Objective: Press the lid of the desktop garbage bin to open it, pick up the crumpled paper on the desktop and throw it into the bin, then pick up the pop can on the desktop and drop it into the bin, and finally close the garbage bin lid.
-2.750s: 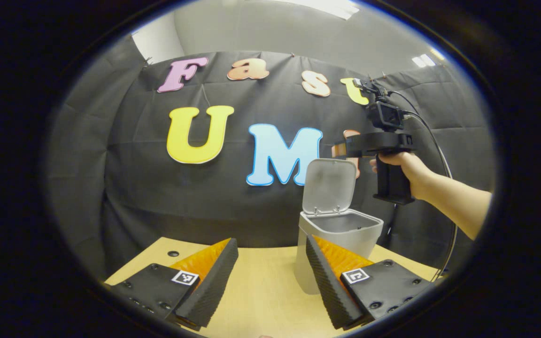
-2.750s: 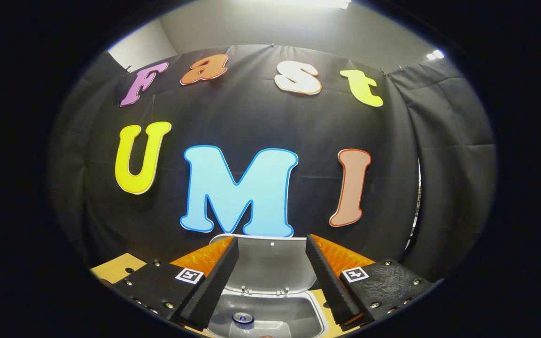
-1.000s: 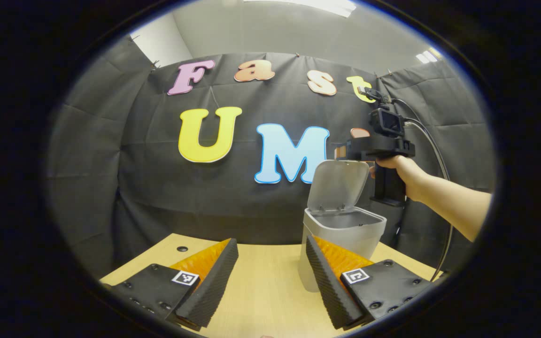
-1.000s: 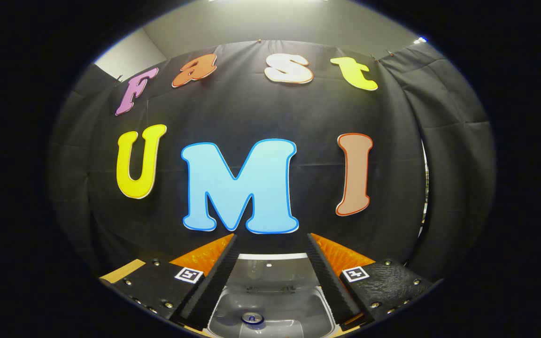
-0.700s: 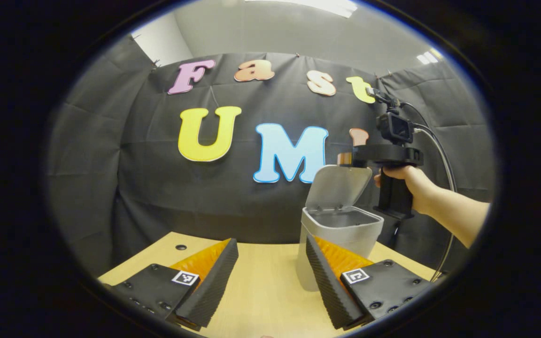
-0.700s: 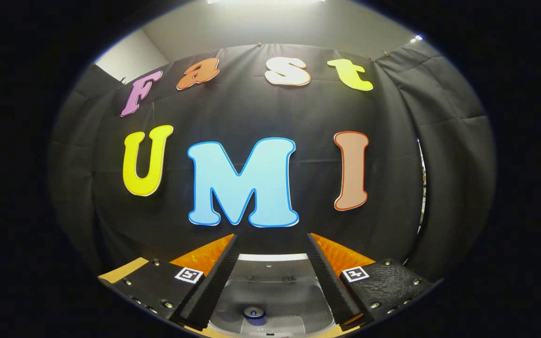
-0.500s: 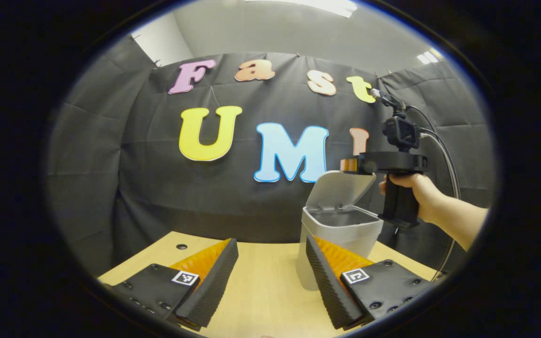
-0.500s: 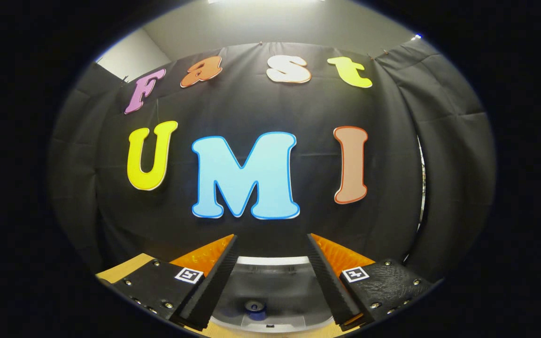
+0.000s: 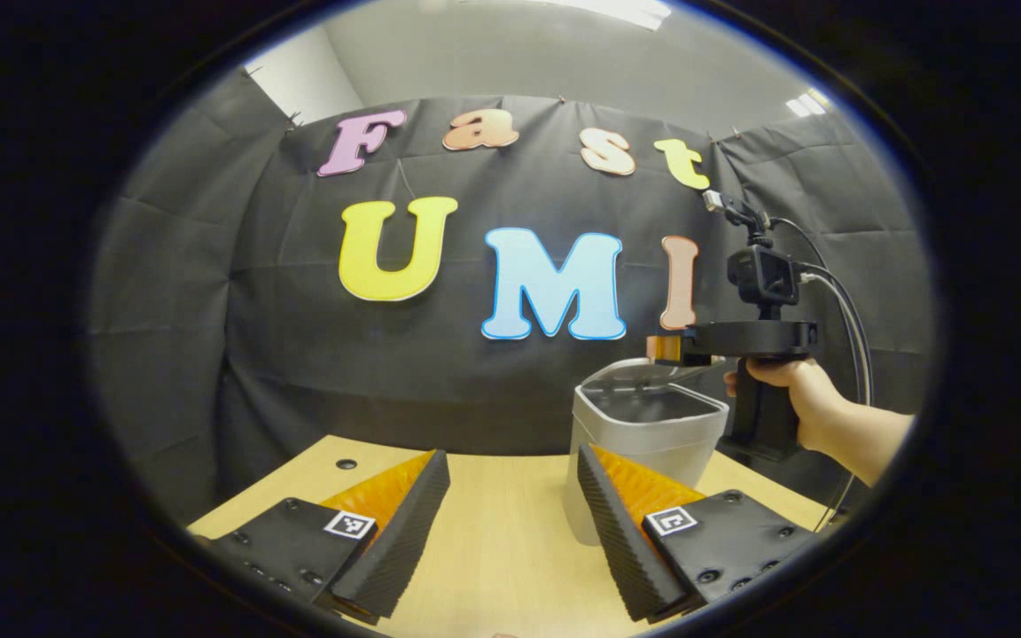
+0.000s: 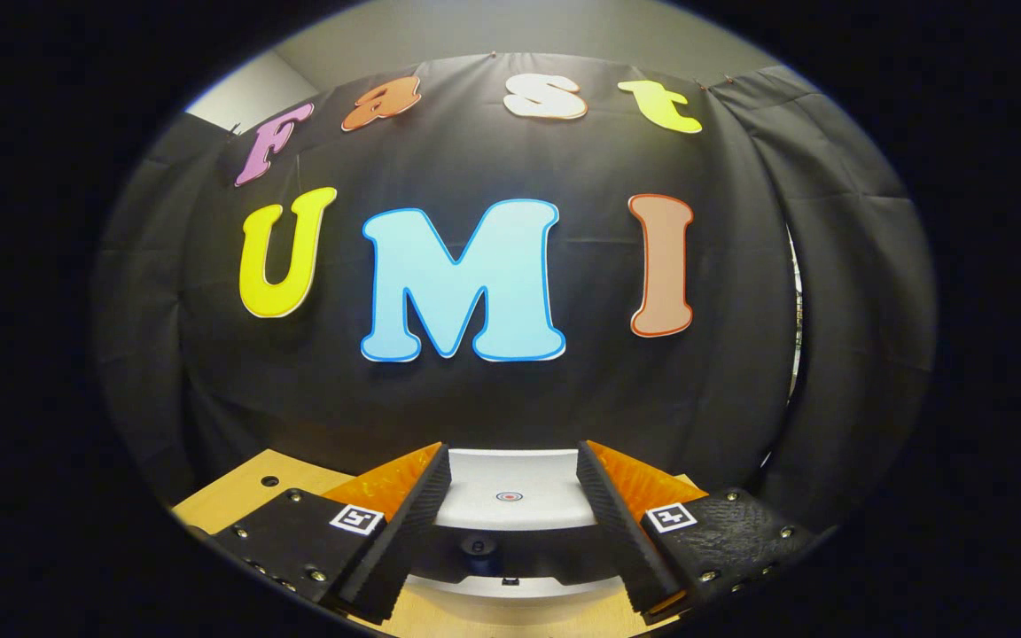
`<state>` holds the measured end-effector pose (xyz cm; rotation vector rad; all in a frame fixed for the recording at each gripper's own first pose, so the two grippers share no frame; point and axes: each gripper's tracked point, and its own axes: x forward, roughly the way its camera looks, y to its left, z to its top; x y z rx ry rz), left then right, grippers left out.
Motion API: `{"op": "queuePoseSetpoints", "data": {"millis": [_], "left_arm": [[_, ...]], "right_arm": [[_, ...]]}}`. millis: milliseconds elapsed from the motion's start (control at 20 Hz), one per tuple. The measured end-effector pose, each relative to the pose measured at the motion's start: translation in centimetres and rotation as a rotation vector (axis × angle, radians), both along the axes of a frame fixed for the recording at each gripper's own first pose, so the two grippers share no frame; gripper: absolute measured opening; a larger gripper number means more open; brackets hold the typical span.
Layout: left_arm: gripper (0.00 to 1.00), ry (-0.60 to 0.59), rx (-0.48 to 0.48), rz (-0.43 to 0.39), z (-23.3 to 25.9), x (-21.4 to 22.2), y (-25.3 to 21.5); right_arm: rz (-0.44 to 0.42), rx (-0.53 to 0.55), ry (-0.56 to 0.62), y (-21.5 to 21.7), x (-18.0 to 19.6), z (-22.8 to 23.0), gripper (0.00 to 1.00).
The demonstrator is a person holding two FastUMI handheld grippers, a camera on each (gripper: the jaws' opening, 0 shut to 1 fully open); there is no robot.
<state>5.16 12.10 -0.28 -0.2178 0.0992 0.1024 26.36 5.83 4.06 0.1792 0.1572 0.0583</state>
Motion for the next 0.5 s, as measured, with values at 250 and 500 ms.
{"op": "queuePoseSetpoints", "data": {"millis": [250,500], "left_arm": [[0.95,0.006,0.005,-0.002,-0.4,0.3,0.1],[0.95,0.02,-0.001,0.005,-1.0,0.5,0.5]], "right_arm": [[0.003,-0.012,0.045,0.8,0.6,-2.4,0.95],[0.001,0.002,0.053,1.3,1.2,-4.3,0.95]]}}
